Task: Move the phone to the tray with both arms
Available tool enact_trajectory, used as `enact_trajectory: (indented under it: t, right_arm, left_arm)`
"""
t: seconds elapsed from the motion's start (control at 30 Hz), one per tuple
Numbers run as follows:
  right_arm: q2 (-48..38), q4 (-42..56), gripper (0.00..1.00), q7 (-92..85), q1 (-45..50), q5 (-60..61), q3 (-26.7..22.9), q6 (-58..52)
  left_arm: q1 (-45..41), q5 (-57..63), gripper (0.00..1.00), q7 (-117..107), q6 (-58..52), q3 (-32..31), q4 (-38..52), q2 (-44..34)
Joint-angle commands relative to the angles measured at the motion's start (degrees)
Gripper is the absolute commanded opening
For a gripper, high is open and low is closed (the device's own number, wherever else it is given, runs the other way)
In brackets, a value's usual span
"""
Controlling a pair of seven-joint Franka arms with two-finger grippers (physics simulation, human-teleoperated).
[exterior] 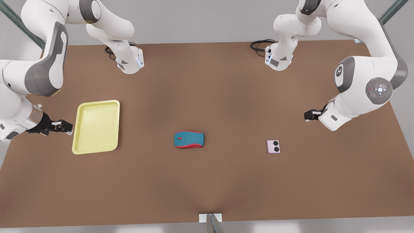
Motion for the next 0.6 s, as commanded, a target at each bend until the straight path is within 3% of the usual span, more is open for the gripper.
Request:
enact_trajectory:
  t: [0.0,0.17,0.4,0.57]
  right_arm:
    - [-0.1,0.0,1.0,-1.7,0.0,0.0,0.0,0.4]
    - [-0.1,0.0,1.0,-1.7,0.0,0.0,0.0,0.4]
    - [-0.6,-0.5,1.0,-1.7,-0.2,0.3,0.0,1.2]
    - [-0.3,-0.3,1.0,-1.7,-0.2,0.5,0.0,1.1]
  left_arm:
    - [0.0,0.1,1.0,-0.4,1.0,-0.1,0.0,0.3]
    - [-2.6,-3.4,1.0,-7.2,14.1,-0.4,-0.8,7.7]
    - [-4.2,-3.5,1.0,-12.8,56.9,-0.5,-28.4,7.9]
    - [-4.8,-3.5,1.0,-14.6,64.0,-0.5,-32.0,12.1]
